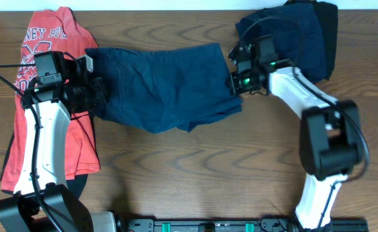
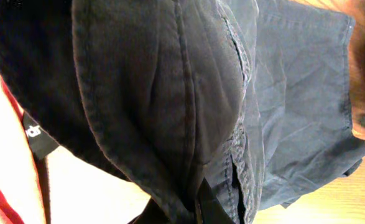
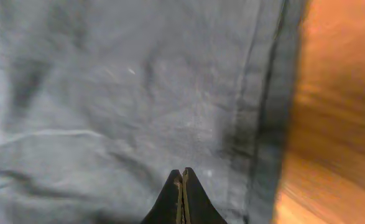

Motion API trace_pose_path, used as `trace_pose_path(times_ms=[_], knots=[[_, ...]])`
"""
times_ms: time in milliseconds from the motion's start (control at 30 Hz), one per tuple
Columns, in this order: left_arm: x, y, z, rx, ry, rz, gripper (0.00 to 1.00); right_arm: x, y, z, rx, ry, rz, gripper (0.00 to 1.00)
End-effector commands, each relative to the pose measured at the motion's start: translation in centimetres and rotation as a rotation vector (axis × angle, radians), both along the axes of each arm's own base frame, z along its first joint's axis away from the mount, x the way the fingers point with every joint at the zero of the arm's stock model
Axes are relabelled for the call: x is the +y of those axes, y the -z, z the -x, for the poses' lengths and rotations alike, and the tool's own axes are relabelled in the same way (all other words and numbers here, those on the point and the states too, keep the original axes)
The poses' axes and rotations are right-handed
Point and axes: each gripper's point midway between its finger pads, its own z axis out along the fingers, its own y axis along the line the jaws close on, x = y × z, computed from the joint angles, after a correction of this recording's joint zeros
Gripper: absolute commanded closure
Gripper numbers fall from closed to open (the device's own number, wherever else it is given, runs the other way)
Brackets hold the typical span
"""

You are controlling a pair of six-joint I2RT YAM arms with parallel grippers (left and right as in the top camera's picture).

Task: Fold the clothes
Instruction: 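Fold the right hem with the right gripper toward the left gripper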

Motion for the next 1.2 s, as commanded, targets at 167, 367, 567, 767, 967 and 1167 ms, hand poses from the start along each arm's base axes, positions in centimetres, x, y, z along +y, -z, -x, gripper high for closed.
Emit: trace_pose_path(times_ms=[167,367,567,767,967,1167], knots=[[0.2,-2.5,-0.9,-0.073,0.01,-0.013,0.94,2.1,3.8,1.2,0.093,-0.013,-0.025,0.99],[0.3,-3.9,-1.6,-0.102,-0.004,-0.013,0.94,1.2,5.2,4.4,0.247,-0.008,0.021,0.99],[0.6,-6.5,-1.7,-0.138,-0.011,-0.047,0.94,0.0,5.7,7.7,0.378,-0.023,0.081,0.99],[-1.4,-7.8,-1.9,-0.172,0.029,-0.148,0.94,0.0,5.8,7.7,0.38,-0.021,0.084,0.99],[-6.1,-5.9,-3.1,-0.156,0.139,-0.239,0.94,0.1,5.7,7.6,0.375,-0.023,0.076,0.99],[-11.6,-4.4,-4.5,-0.182,0.24,-0.242,0.94,0.7,5.4,7.1,0.356,-0.03,0.041,0.99]])
